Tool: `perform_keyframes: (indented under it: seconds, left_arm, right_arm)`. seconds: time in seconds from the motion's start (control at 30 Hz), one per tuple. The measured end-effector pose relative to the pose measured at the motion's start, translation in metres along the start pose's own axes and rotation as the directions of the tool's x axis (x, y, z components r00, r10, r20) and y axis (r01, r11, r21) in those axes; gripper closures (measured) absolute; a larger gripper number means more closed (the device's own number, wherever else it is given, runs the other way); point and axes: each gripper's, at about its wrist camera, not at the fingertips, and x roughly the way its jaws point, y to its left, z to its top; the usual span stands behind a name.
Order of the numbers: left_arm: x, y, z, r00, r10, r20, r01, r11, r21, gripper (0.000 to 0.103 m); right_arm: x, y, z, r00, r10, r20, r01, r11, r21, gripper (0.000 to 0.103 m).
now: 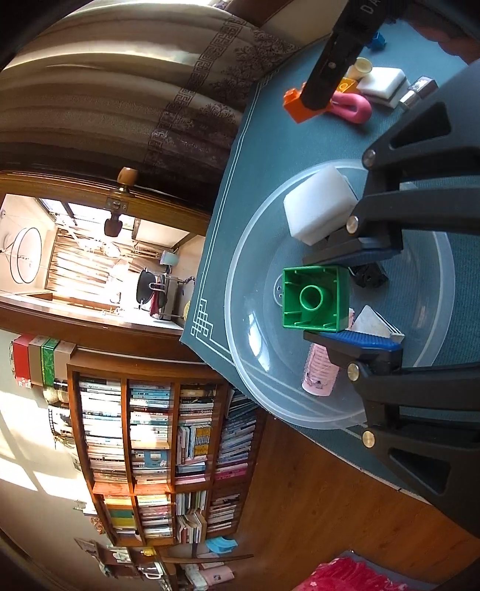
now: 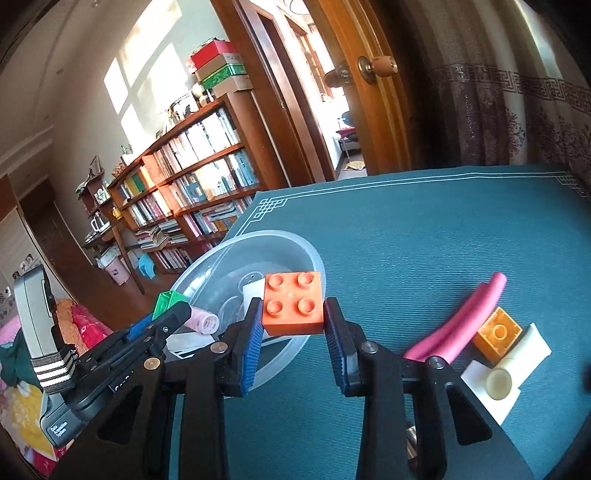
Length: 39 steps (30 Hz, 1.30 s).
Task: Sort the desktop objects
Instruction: 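Carry the green and orange bricks over the clear bowl with both tools, then open the left tool to drop the green brick while the right tool releases the orange brick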
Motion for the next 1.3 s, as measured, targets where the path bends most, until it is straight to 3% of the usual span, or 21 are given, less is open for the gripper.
perform_keyframes:
  seconds: [0.73,0.77,0.8,0.87,0.9,1.3]
  left_arm:
    - [0.006,0.01,-0.002,0.999,0.039,-0.002,-0.039,0.999,-0.013,0.068]
    - [0.007,0.011,-0.002,0.999,0.035,-0.008,-0.035,0.999,-0.019,0.063]
    - [0.007,0.012,-0.002,1.0,0.029,-0.008,-0.029,0.999,-0.026,0.05]
    - [0.003,0.013,-0.002,1.0,0.031,0.007,-0.03,0.999,-0.032,0.035]
    - [0.001,0.013,-0.001,0.999,0.035,0.016,-0.035,0.999,-0.03,0.032]
    - [-0.014,0.027,0.005,0.993,0.087,0.085,-0.078,0.992,-0.103,0.023]
  right_arm:
    - [0.048,0.027,-0.011,0.997,0.045,-0.065,-0.05,0.996,-0.075,0.067]
    - [0.048,0.026,-0.011,0.997,0.043,-0.066,-0.048,0.996,-0.073,0.067]
    - [0.049,0.026,-0.012,0.997,0.041,-0.068,-0.046,0.996,-0.071,0.067]
    - [0.05,0.024,-0.011,0.997,0.04,-0.07,-0.045,0.997,-0.063,0.067]
    - [0.05,0.023,-0.012,0.997,0.04,-0.07,-0.044,0.997,-0.061,0.067]
    - [0.052,0.027,-0.016,0.996,0.051,-0.075,-0.057,0.995,-0.076,0.067]
